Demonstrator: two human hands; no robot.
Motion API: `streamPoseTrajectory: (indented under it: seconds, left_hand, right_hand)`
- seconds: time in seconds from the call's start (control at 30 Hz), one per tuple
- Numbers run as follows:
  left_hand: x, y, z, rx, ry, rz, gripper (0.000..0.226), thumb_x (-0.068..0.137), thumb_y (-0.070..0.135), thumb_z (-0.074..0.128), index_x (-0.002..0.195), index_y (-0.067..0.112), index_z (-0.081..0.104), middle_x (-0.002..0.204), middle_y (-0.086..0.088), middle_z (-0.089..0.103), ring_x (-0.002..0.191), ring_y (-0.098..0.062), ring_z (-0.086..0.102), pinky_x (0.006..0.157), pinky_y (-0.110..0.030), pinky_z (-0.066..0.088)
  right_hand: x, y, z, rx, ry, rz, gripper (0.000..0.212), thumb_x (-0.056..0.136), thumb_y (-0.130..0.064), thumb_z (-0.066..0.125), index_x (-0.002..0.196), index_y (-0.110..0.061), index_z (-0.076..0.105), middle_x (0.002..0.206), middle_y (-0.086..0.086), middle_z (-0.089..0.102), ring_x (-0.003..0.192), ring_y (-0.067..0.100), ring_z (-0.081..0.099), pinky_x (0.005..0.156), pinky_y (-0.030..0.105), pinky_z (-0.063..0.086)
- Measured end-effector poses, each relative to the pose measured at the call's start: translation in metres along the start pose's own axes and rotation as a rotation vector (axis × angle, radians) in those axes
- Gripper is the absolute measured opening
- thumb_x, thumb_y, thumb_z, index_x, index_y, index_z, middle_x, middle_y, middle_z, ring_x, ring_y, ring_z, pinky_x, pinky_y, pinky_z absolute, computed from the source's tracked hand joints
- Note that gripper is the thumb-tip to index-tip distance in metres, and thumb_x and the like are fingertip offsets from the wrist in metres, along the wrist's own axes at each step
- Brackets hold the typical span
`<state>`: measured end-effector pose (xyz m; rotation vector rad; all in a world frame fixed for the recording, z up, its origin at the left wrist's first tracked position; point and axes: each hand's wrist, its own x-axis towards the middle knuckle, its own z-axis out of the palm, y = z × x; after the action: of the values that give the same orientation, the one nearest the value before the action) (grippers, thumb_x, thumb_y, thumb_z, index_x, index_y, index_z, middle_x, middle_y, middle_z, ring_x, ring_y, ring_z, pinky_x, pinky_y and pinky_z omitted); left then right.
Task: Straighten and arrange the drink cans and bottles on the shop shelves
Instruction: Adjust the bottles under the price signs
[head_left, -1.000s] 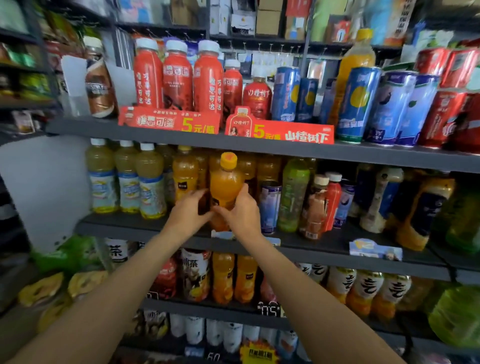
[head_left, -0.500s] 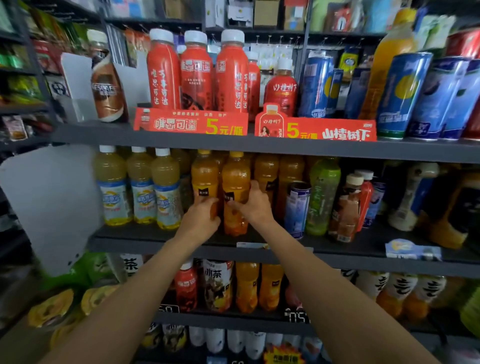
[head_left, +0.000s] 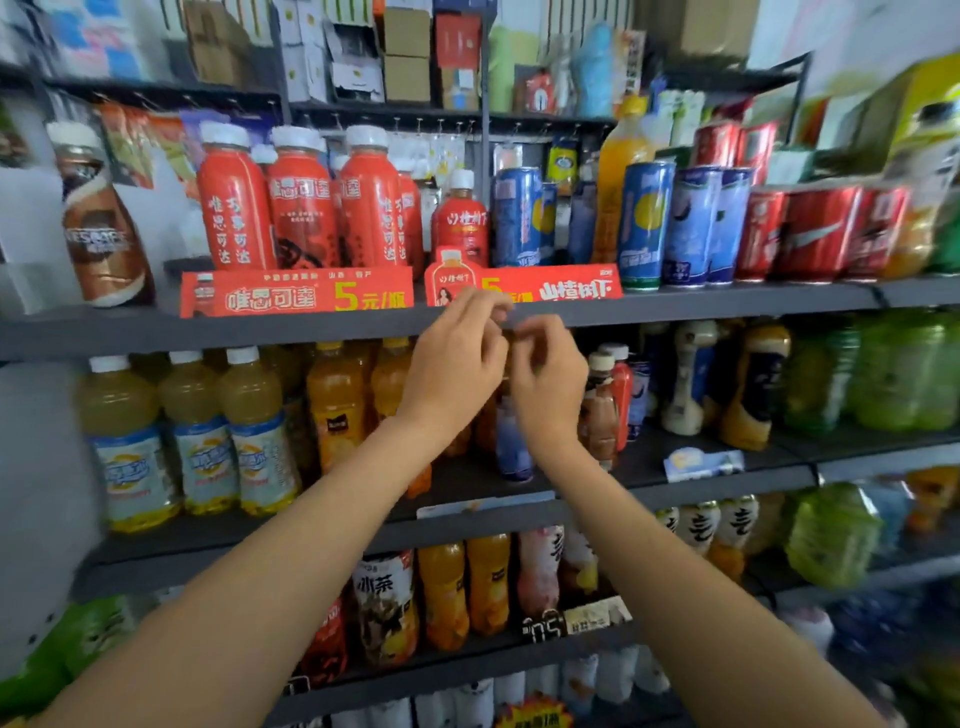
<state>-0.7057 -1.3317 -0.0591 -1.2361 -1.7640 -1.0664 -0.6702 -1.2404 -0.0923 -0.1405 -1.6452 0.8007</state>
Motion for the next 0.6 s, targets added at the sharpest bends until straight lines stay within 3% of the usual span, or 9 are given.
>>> streamPoseTrajectory:
  seconds: [0.1,0.23,0.43,0.6]
  left_hand:
    - [0.040,0.019,0.021,-0.102,0.038,-0.028,0.028,0.082,-0.001,0.048,0.107,0.009,0.058,0.103,-0.004,0.056,0.083,-0.005,0.052,0.077,-0.023,0.045]
    - [0.097,0.031,0.045,-0.151,0.029,-0.154,0.029,0.088,0.004,0.050,0.115,0.012,0.056,0.114,-0.004,0.054,0.090,-0.008,0.053,0.082,-0.024,0.045]
    - [0.171,0.037,0.086,-0.271,0.053,-0.287,0.031,0.093,0.009,0.048,0.123,0.010,0.052,0.124,-0.009,0.054,0.108,-0.019,0.057,0.084,-0.027,0.044]
    - [0.207,0.036,0.114,-0.310,-0.023,-0.354,0.042,0.095,0.014,0.050,0.136,0.014,0.041,0.137,-0.008,0.045,0.121,-0.023,0.049,0.095,-0.032,0.043]
  right_hand:
    - [0.051,-0.004,-0.024,-0.048,0.099,-0.046,0.012,0.087,-0.006,0.048,0.093,-0.006,0.057,0.087,0.002,0.058,0.084,0.019,0.054,0.071,0.021,0.038]
    - [0.127,0.004,-0.046,-0.295,0.029,-0.040,0.025,0.090,-0.012,0.051,0.115,-0.006,0.053,0.111,0.012,0.052,0.106,0.025,0.045,0.075,0.016,0.027]
    - [0.233,0.018,-0.058,-0.470,-0.062,-0.120,0.046,0.086,-0.019,0.058,0.130,-0.011,0.047,0.126,0.016,0.043,0.117,0.032,0.042,0.096,0.038,0.040]
    - [0.298,0.025,-0.057,-0.675,-0.314,-0.032,0.063,0.085,-0.022,0.058,0.140,-0.021,0.029,0.131,0.019,0.045,0.116,0.039,0.049,0.100,0.051,0.039]
